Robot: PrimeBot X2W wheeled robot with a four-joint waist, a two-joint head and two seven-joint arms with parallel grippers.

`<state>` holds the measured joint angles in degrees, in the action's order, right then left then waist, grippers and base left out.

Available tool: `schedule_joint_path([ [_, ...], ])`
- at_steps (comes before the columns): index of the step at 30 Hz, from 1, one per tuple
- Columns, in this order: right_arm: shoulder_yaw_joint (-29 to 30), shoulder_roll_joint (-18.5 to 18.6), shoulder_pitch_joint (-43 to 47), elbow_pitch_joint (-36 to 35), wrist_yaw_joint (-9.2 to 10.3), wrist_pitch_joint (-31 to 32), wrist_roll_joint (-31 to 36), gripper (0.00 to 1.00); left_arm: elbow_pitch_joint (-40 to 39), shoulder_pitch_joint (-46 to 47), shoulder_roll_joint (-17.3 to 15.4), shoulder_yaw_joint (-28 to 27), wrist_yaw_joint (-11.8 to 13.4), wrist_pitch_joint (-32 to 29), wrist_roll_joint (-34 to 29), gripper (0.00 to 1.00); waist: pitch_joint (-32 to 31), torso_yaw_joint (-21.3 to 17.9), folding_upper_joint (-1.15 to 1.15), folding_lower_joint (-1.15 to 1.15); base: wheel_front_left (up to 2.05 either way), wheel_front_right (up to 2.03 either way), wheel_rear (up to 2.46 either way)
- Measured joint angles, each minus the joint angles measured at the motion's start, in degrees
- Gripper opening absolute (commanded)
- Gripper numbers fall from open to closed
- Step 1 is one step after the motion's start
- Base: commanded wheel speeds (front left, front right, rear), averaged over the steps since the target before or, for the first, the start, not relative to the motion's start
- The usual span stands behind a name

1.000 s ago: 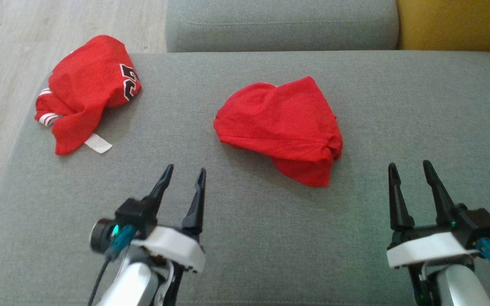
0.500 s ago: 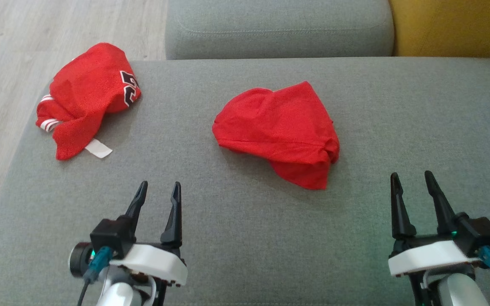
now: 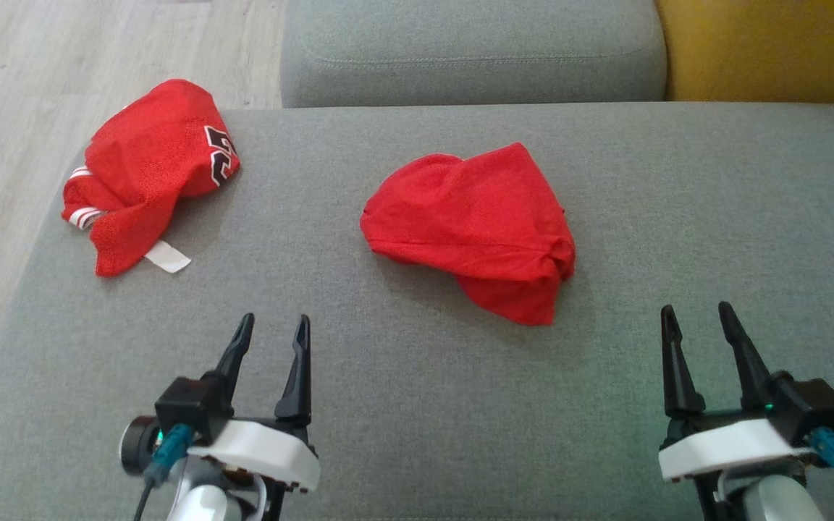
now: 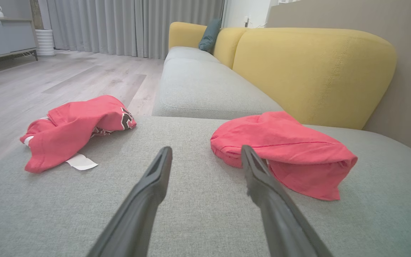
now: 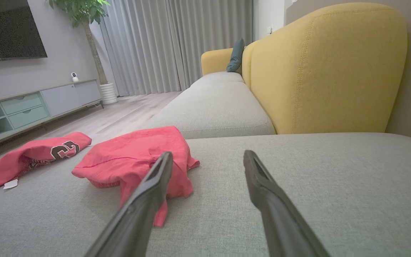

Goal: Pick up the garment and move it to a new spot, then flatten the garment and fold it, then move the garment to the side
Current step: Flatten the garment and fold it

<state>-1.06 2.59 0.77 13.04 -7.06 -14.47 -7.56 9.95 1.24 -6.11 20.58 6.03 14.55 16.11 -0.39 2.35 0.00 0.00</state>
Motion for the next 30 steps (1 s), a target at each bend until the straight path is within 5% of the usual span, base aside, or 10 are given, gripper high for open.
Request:
schedule_joint_path([
  [22,0.91,-0.01,-0.77,0.15,0.0,0.0,1.72,1.0,0.55,-0.07,1.67,-1.1,-2.02,0.0,-2.43,1.0,2.18,2.08,0.0,0.0,0.0,0.0,0.0],
  [30,1.2,0.04,-18.69,6.87,0.0,7.26,5.94,1.0,-0.68,1.43,2.58,-0.71,-2.52,0.0,-3.49,1.0,6.44,4.03,0.0,0.01,0.0,0.0,0.0],
])
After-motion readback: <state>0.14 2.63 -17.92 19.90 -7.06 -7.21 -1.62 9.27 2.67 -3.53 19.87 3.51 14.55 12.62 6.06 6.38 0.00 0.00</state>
